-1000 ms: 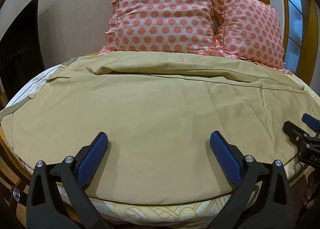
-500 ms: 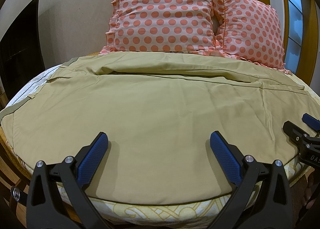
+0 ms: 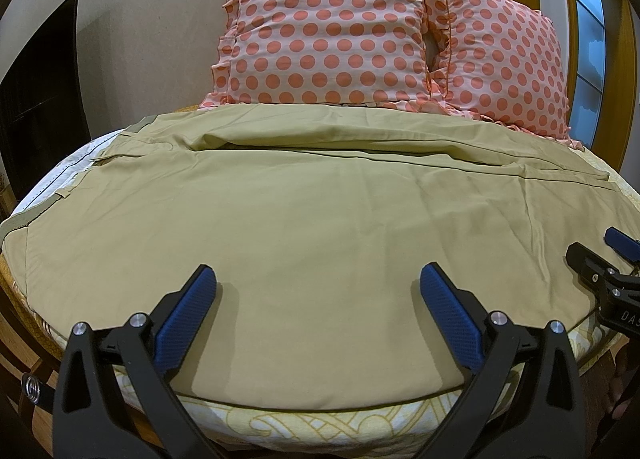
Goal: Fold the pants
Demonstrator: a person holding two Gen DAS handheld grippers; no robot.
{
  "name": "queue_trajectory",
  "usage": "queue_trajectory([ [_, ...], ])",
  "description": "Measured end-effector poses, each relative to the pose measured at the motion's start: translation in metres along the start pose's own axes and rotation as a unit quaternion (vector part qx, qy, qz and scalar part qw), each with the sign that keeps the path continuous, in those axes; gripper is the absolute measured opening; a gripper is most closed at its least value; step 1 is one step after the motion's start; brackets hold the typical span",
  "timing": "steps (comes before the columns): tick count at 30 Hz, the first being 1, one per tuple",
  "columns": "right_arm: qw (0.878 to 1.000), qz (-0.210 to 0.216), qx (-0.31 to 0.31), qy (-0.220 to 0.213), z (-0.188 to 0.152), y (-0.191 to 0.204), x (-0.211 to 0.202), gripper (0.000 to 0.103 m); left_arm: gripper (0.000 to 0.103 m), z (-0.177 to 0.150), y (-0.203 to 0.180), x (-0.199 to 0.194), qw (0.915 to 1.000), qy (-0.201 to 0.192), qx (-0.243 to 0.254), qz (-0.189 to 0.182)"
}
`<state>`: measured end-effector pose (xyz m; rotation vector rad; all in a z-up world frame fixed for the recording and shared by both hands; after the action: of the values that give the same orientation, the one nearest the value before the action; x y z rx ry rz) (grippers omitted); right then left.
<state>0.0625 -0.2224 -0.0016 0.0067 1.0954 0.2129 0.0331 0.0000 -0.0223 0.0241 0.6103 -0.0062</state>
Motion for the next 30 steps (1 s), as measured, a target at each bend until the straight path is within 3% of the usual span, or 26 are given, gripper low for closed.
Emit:
queue_trajectory([
  [17, 1.0, 0.013, -0.009, 0.007, 0.006, 0.0, -0.006, 0.102, 0.101, 0.004, 0.003, 0.002, 0.9999, 0.012, 0.006, -0.008],
  [20, 0.998, 0.027, -0.014, 0.048, 0.012, -0.006, 0.001, 0.102, 0.101, 0.006, 0.008, 0.002, 0.9995, 0.028, 0.007, -0.016],
  [21, 0.997, 0.029, -0.006, 0.068, 0.027, -0.016, 0.004, 0.102, 0.101, 0.006, 0.008, 0.001, 0.9995, 0.028, 0.006, -0.014],
  [24, 0.998, 0.01, 0.026, 0.05, 0.069, -0.046, 0.005, 0.102, 0.101, 0.034, 0.031, 0.0, 0.9997, 0.016, -0.019, 0.006],
  [27, 0.994, -0.031, 0.094, 0.053, 0.128, -0.096, 0.036, 0.102, 0.101, 0.061, 0.047, -0.003, 0.9989, -0.004, -0.043, 0.017],
  [30, 0.971, -0.109, 0.187, 0.099, 0.179, -0.159, 0.109, 0.1, 0.101, 0.085, 0.059, -0.002, 0.998, -0.013, -0.061, 0.014],
])
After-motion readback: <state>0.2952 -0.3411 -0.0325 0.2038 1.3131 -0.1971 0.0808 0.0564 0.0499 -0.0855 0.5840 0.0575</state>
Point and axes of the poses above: each gripper's, at about its wrist camera, not at the fingertips, and x roughly the way its jaws point, y to its left, z to its top, the point moved 4 cm from there along x, roughly the way its jaws point, and after that the axes turned 1 degree about y, right-handed, at the moved point
